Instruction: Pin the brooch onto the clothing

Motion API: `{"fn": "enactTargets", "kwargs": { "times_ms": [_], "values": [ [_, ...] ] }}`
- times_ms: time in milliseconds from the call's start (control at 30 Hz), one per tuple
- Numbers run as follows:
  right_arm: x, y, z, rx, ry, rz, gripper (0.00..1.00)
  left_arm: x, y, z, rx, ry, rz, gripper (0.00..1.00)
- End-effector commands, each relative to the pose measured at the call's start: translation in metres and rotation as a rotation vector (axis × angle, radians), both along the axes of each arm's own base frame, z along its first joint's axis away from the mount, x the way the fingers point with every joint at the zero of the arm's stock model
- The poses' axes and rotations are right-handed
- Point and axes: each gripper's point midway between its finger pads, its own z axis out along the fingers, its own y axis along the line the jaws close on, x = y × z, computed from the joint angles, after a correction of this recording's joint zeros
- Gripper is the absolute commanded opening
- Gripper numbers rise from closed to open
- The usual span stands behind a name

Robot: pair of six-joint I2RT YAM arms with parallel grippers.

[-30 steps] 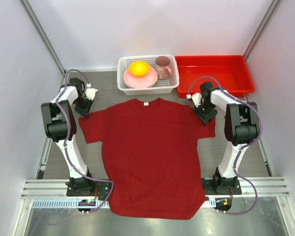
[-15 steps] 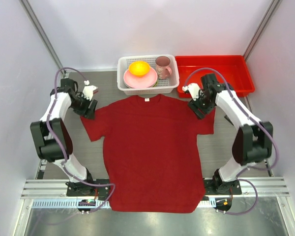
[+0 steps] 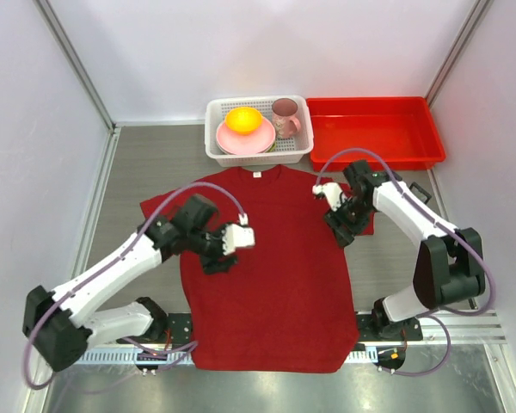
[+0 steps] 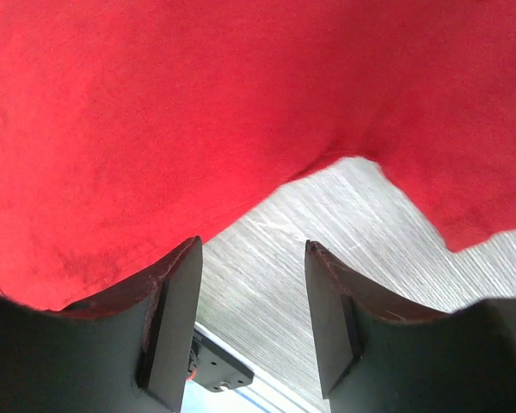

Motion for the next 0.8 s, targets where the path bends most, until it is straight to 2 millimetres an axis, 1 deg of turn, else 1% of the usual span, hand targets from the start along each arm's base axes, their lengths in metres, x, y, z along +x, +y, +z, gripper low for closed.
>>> {"fn": "enactTargets", "kwargs": {
  "times_ms": [0, 33, 67, 100, 133, 167, 200, 233, 267, 300, 333, 367, 400, 433, 467, 500, 567, 600, 633, 667, 700, 733, 767],
  "values": [
    [0.042, -0.012, 0.006, 0.085, 0.016, -0.270, 0.55, -0.023, -0.083, 0.046, -0.177, -0.160, -0.016, 0.61],
    [0.052, -0.012, 0.011, 0.119, 0.006, -0.307, 0.55, -0.032, -0.097, 0.047, -0.183, -0.165, -0.027, 0.62],
    [0.059, -0.023, 0.011, 0.125, 0.000, -0.370, 0.55, -0.042, -0.116, 0.052, -0.223, -0.153, -0.011, 0.62],
    [0.064, -0.025, 0.011, 0.131, -0.003, -0.421, 0.55, -0.065, -0.134, 0.052, -0.223, -0.180, -0.057, 0.63],
    [0.072, -0.028, 0.013, 0.141, -0.033, -0.445, 0.55, -0.076, -0.151, 0.044, -0.209, -0.163, -0.061, 0.63],
    [0.075, -0.032, 0.015, 0.140, -0.050, -0.473, 0.56, -0.084, -0.171, 0.049, -0.253, -0.167, -0.058, 0.63],
    [0.078, -0.033, 0.017, 0.140, -0.061, -0.513, 0.56, -0.104, -0.185, 0.048, -0.265, -0.132, -0.037, 0.61],
    [0.083, -0.035, 0.020, 0.143, -0.095, -0.531, 0.56, -0.110, -0.196, 0.043, -0.262, -0.113, -0.015, 0.60],
    [0.087, -0.039, 0.021, 0.134, -0.116, -0.557, 0.56, -0.117, -0.217, 0.043, -0.286, -0.087, -0.009, 0.59],
    [0.088, -0.041, 0.022, 0.137, -0.123, -0.578, 0.57, -0.131, -0.229, 0.042, -0.309, -0.038, 0.006, 0.58],
    [0.087, -0.041, 0.020, 0.143, -0.121, -0.595, 0.57, -0.134, -0.238, 0.043, -0.333, -0.037, 0.019, 0.57],
    [0.086, -0.040, 0.020, 0.150, -0.114, -0.599, 0.57, -0.137, -0.254, 0.046, -0.392, -0.034, 0.030, 0.56],
    [0.083, -0.038, 0.017, 0.154, -0.100, -0.600, 0.57, -0.150, -0.262, 0.048, -0.427, -0.030, 0.015, 0.55],
    [0.080, -0.037, 0.014, 0.157, -0.088, -0.597, 0.57, -0.155, -0.269, 0.048, -0.445, -0.030, 0.003, 0.55],
    [0.078, -0.037, 0.012, 0.158, -0.081, -0.595, 0.57, -0.166, -0.279, 0.051, -0.471, -0.033, -0.029, 0.55],
    [0.078, -0.036, 0.011, 0.161, -0.079, -0.594, 0.57, -0.169, -0.290, 0.049, -0.469, -0.035, -0.045, 0.55],
    [0.078, -0.035, 0.012, 0.165, -0.081, -0.586, 0.57, -0.175, -0.295, 0.034, -0.418, -0.037, -0.105, 0.53],
    [0.079, -0.035, 0.013, 0.170, -0.083, -0.582, 0.57, -0.173, -0.300, 0.021, -0.381, -0.056, -0.125, 0.50],
    [0.080, -0.034, 0.015, 0.172, -0.087, -0.580, 0.57, -0.171, -0.300, 0.014, -0.347, -0.076, -0.135, 0.48],
    [0.081, -0.035, 0.015, 0.173, -0.091, -0.577, 0.57, -0.164, -0.293, 0.000, -0.283, -0.106, -0.164, 0.45],
    [0.081, -0.035, 0.016, 0.174, -0.093, -0.577, 0.57, -0.159, -0.292, -0.014, -0.239, -0.110, -0.162, 0.41],
    [0.081, -0.035, 0.015, 0.171, -0.094, -0.575, 0.57, -0.154, -0.288, -0.022, -0.211, -0.111, -0.160, 0.39],
    [0.079, -0.036, 0.014, 0.169, -0.090, -0.572, 0.57, -0.139, -0.283, -0.030, -0.181, -0.129, -0.160, 0.38]
  ]
}}
